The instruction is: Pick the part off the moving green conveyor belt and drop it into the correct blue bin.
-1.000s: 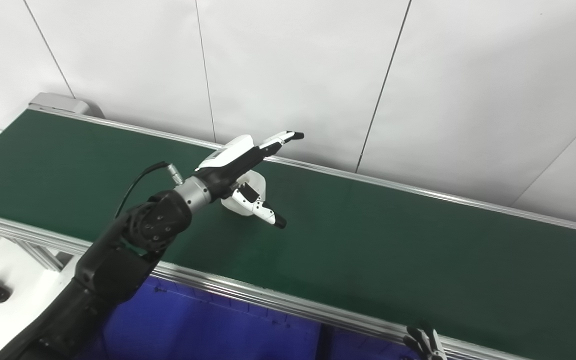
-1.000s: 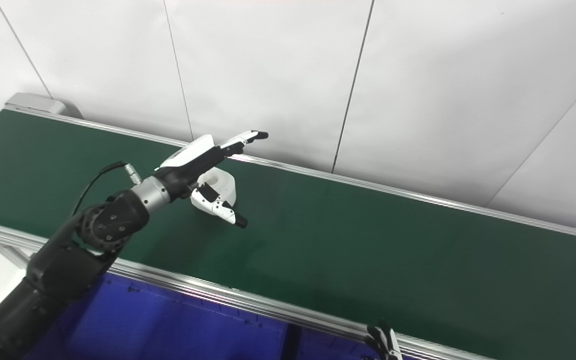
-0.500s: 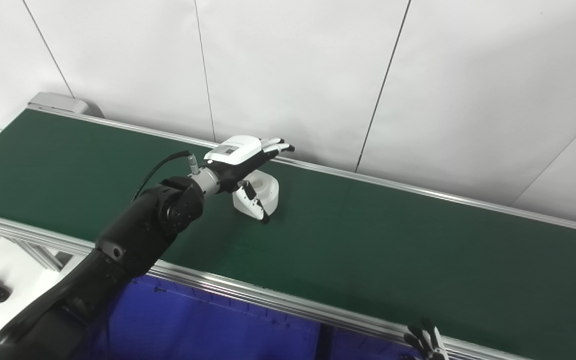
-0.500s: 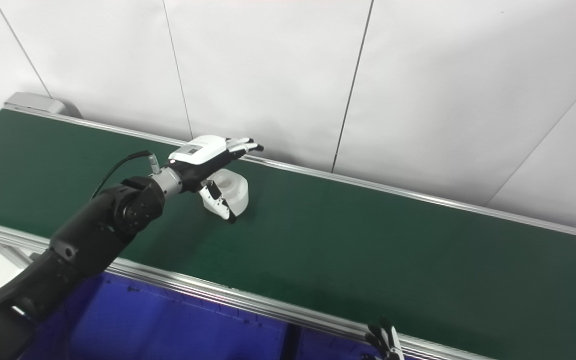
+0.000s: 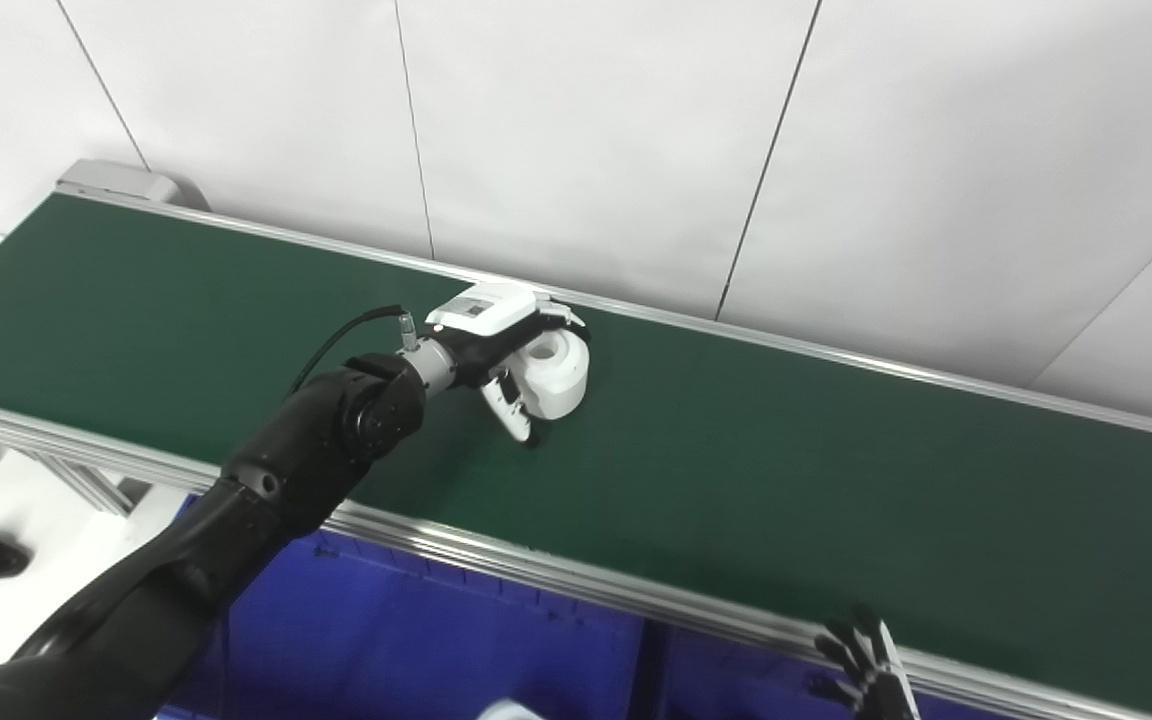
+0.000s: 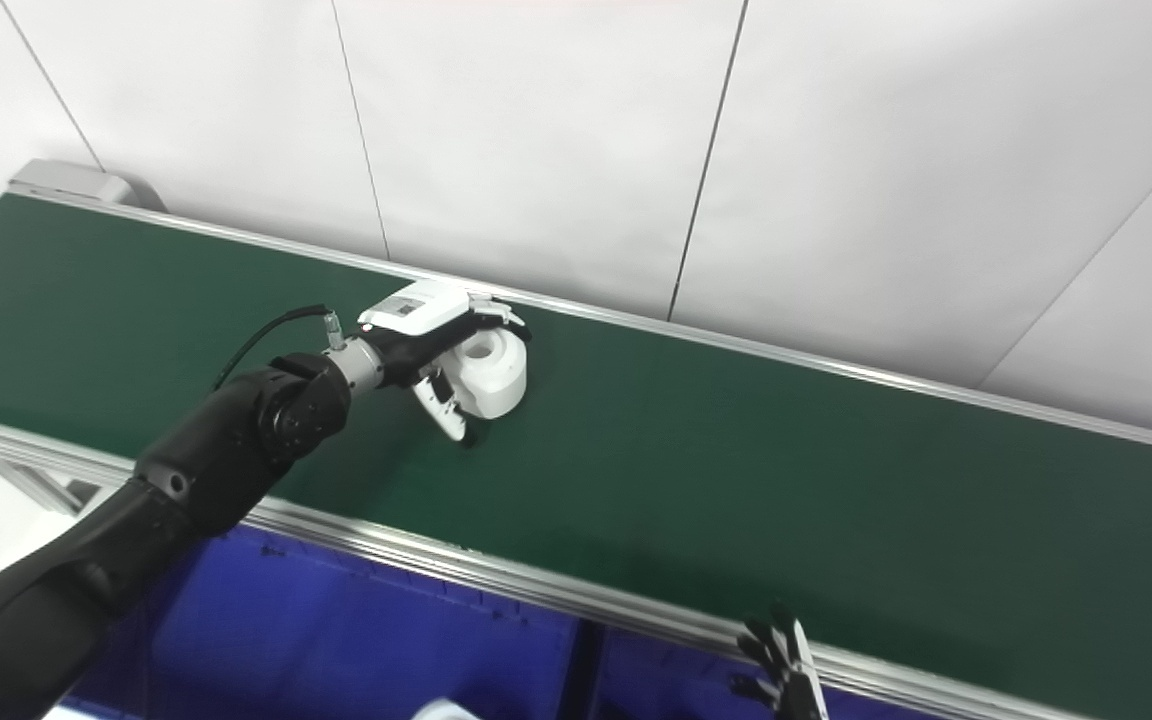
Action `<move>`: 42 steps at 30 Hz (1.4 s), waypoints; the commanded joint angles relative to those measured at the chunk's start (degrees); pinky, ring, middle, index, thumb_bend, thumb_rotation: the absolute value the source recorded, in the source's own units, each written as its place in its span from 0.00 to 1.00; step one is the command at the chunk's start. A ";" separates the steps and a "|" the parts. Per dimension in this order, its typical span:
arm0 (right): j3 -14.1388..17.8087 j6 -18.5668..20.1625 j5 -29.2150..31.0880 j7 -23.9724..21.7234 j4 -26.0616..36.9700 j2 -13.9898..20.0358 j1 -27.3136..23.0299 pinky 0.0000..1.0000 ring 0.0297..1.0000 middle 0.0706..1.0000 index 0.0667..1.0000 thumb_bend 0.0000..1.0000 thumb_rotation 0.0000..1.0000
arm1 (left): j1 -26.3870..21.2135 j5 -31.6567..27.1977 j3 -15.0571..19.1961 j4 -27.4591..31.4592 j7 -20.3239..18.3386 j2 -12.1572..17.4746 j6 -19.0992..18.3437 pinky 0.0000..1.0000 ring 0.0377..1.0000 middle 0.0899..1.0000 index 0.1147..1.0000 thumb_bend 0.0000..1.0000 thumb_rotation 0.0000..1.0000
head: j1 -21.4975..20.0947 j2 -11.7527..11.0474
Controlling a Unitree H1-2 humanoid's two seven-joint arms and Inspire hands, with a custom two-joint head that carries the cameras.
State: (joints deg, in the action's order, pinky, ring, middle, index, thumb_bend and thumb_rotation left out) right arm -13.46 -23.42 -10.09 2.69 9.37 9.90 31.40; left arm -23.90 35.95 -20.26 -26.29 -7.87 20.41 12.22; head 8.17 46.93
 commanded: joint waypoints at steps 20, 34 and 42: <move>1.21 -2.36 0.32 -0.91 3.13 -0.75 0.46 0.71 0.85 0.89 0.96 0.85 0.33 | 3.33 -13.74 5.65 3.66 2.50 -4.56 9.73 0.45 0.41 0.44 0.46 0.50 0.00 | -0.90 1.21; 2.06 -0.82 0.50 -2.26 4.84 -1.23 0.29 0.71 0.84 0.88 0.96 0.86 0.33 | 18.90 -20.90 8.16 25.04 -2.94 -1.54 9.11 0.41 0.40 0.45 0.47 0.50 0.00 | -2.83 4.18; 2.85 0.79 -0.40 -2.87 6.57 -1.59 -0.02 0.69 0.84 0.88 0.96 0.86 0.35 | 31.96 -20.54 9.10 32.66 -2.16 -2.64 8.13 0.45 0.42 0.47 0.43 0.50 0.00 | -3.90 6.58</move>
State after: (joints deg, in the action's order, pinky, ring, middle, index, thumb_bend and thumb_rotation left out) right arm -10.96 -22.75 -10.44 0.48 13.59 8.39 31.36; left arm 8.25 16.14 -11.94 3.76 -10.81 17.51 19.68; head 4.31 53.17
